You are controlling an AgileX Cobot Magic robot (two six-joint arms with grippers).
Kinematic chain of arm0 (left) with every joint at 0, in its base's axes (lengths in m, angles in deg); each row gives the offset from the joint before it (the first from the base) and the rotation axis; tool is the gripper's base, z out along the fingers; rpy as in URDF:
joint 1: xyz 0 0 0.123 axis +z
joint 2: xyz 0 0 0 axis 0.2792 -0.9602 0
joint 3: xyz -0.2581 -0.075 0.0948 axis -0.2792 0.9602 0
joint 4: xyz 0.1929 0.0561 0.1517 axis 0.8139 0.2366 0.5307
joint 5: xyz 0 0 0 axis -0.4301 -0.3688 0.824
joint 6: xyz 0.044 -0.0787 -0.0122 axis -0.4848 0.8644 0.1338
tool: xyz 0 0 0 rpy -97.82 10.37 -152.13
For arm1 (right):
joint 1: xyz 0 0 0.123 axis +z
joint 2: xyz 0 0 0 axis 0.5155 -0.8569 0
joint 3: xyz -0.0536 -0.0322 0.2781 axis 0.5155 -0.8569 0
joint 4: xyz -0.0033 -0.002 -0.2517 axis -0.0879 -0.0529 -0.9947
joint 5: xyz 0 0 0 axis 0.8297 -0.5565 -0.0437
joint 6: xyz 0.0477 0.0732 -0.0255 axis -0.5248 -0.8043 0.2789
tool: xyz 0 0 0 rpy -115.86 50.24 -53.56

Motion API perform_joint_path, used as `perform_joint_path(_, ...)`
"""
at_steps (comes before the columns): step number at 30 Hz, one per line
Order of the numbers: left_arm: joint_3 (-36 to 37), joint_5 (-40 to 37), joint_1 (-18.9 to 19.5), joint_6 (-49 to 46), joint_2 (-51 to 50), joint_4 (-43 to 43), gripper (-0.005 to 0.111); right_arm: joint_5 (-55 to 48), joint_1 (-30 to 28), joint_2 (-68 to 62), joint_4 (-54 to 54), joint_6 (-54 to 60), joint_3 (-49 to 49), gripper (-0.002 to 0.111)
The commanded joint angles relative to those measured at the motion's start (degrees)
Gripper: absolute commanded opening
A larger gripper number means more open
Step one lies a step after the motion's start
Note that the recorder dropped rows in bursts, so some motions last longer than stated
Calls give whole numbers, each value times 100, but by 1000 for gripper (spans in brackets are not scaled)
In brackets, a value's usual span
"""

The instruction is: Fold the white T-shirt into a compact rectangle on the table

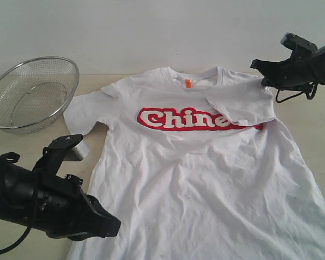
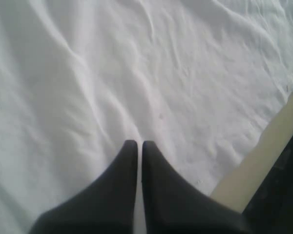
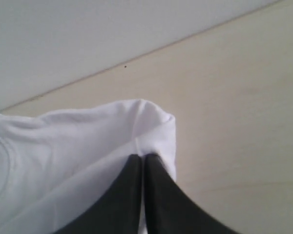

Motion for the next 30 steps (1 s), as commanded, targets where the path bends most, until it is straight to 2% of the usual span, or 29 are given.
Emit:
perform_joint_path(1,-22,-5,-24,-33,48,-46,4,64,-19,-143,-163,28,32,1)
perform_joint_path(7,-22,-5,-24,-33,48,-46,4,39,-50,-206,-204,-32,45,1)
perform_joint_path(10,-22,-17,-24,-32,48,-46,4,-484,-215,-154,-204,-205,266,1)
perform_joint_path(14,-22,16,-24,-32,48,-46,4,-638,-409,349,-214,-335,292,1)
perform_joint_path(18,-22,19,-24,-32,48,-46,4,-1939,-524,740,-566,-419,292,1)
perform_joint_path(24,-22,19,-24,-32,48,-46,4,-1817,-453,1415,-703,-468,-1101,1)
perform_joint_path(30,-22,-6,-24,-32,48,-46,4,-1869,-283,1510,-693,-337,-1701,1)
